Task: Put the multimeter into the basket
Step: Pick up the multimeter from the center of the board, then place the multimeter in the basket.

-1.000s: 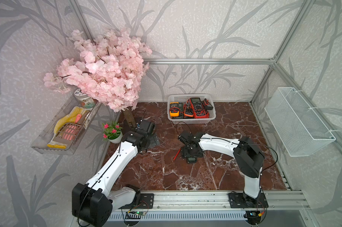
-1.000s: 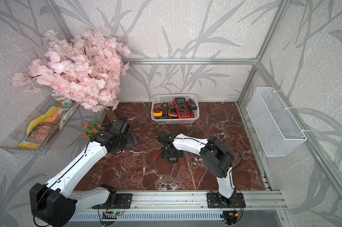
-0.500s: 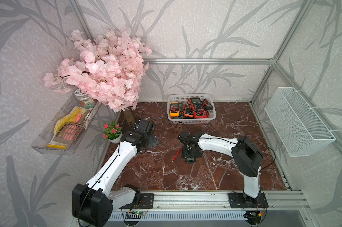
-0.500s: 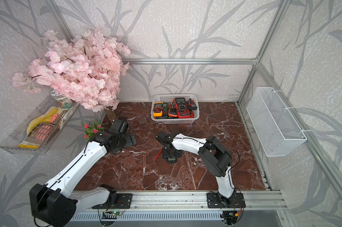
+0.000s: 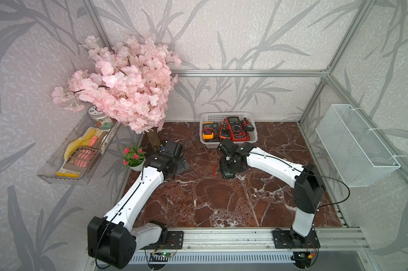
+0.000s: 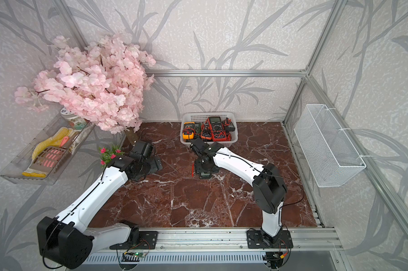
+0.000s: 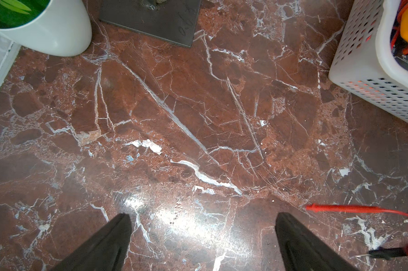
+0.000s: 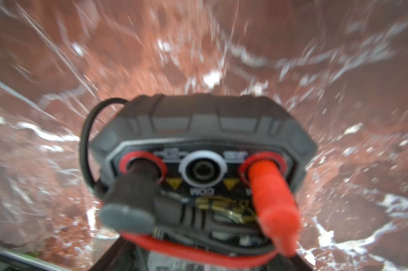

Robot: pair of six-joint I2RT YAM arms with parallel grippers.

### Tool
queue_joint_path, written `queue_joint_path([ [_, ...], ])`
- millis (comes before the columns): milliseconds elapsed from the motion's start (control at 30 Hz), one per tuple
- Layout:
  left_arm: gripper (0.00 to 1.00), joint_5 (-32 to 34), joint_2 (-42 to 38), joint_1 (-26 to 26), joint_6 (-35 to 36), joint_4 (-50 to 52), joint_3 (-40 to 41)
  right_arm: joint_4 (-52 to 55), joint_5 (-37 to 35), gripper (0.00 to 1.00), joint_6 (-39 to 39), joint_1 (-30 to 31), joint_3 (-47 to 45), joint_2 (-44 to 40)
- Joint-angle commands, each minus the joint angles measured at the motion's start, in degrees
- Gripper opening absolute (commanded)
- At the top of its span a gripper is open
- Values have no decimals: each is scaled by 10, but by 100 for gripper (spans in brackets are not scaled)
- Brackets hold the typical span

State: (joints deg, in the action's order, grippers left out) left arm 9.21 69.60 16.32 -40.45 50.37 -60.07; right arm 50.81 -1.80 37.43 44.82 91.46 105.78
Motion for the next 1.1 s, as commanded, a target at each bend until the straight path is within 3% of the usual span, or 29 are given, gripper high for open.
queue_joint_path([
  [0, 100, 14, 12, -5, 12, -4, -20, 26, -7, 54, -43, -24, 49, -25],
  [300, 100, 19, 48, -6, 17, -10, -35, 31, 12, 54, -94, -103, 238, 21],
  [733, 100, 0, 69, -8, 25, -10, -48, 138, 25, 53, -136, -138, 657, 305],
  [1067, 100, 4, 65, -8, 25, 5, -52, 78, 26, 54, -122, -147, 625, 367],
])
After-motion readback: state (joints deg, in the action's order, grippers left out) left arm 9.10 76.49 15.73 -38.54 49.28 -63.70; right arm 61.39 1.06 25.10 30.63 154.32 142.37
